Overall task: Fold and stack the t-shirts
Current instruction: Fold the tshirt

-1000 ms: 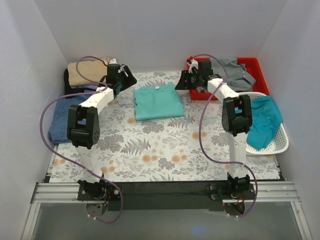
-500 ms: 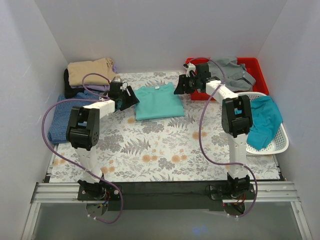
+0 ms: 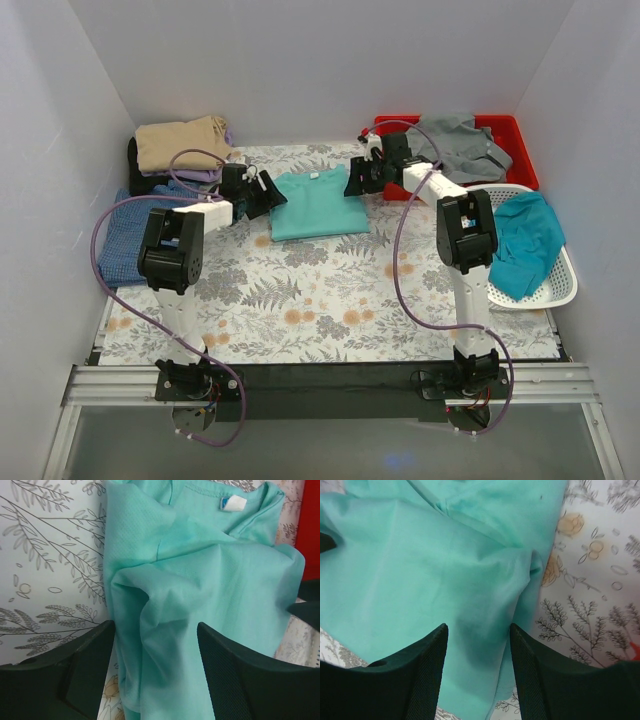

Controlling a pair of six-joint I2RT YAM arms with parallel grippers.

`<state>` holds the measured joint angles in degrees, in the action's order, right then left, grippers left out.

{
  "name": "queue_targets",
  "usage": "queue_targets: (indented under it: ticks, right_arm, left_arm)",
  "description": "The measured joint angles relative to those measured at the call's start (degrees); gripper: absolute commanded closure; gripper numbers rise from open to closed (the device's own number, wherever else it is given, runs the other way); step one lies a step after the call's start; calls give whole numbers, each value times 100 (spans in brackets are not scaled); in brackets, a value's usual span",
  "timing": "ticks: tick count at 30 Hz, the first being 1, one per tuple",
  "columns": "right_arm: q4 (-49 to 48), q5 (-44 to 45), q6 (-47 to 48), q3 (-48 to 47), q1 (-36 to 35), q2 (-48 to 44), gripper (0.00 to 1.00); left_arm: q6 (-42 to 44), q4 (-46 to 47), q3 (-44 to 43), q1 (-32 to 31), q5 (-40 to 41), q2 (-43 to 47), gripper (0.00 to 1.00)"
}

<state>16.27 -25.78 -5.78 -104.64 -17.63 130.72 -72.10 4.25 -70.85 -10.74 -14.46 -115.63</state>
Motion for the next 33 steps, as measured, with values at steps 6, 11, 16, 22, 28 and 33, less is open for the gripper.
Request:
queue_targets:
  ticks: [6,11,16,22,28,33]
  right_arm:
    - [304,568,175,-72,-168,269,41]
    - [326,619,260,-76,-184,278,54]
    - [151,452,328,313,-125,140,79]
    - [-214,271,267,2031,-223,-931,72]
    - [-411,328,2,3899,-837,-2282,59]
    - [-348,527,-367,5062,-1517,-3338,48]
  left_arm:
    - [-177,173,114,0,-341,-33,34]
    - [-229,310,216,7,-468,-33,42]
    - [-345,435,625,7,-595,90,75]
    - [-485,164,1602,-9,-688,874,79]
    - [-492,-675,2404,-116,-584,2157,71]
    - [-461,-1320,2765,-339,-540,3082,52]
